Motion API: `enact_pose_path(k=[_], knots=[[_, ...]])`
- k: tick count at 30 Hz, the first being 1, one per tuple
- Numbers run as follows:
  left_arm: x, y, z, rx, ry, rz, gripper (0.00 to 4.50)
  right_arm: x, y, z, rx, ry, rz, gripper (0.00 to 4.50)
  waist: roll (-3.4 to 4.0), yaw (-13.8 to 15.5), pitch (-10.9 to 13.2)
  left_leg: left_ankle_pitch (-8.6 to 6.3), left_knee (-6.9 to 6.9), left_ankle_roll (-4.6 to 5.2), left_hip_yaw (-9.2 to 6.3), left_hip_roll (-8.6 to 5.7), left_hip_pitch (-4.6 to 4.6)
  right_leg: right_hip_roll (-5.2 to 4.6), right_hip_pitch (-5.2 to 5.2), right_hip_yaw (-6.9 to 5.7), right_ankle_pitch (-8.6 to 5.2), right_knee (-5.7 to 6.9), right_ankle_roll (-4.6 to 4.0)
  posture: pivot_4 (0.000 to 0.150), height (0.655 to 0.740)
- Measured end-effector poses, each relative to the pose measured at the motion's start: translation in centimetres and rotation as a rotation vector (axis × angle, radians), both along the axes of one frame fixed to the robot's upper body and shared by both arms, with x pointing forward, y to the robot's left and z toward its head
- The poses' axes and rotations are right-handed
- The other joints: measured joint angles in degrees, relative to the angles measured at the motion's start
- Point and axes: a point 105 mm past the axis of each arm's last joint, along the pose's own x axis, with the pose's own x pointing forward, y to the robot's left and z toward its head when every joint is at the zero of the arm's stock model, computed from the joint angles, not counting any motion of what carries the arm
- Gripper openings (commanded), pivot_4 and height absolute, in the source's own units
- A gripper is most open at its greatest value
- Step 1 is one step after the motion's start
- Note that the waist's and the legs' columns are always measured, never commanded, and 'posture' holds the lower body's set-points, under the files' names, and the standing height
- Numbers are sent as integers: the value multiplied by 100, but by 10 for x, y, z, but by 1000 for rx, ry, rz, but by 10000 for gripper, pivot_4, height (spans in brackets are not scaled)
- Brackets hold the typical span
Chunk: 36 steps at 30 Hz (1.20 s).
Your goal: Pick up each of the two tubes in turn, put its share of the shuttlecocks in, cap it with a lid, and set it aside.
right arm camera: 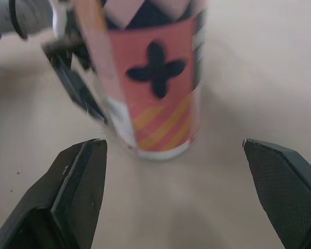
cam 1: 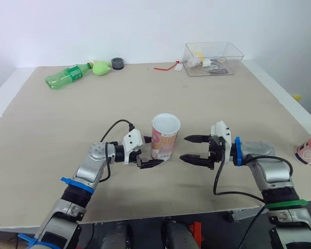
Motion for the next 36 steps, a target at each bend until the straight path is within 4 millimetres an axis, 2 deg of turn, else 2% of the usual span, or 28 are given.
enact_pose_path(k=[5,15,26,36], knots=[[-6,16,6,-27,-6,32,44272,-7,20,-14,11,-4,30,45000,-2,2,0,-1,-1,0,-1,0,-1,1,-1,3,4,0,9,1500,7400],[-20,36,16,-118,47,141,44272,-3,37,-23,41,-25,19,45000,-6,4,2,0,0,0,1,2,3,2,1,5,-5,0,-9,1500,7400],[-35,51,1,-56,95,157,44272,5,49,-32,47,-22,32,45000,-11,-1,3,0,-1,-1,7,3,8,1,1,9,-8,1,-16,1500,7400],[-38,51,0,-56,104,140,44272,12,61,-29,47,-34,103,45000,-11,-3,3,0,-3,-1,10,3,9,0,1,11,-3,0,-25,1500,7400]])
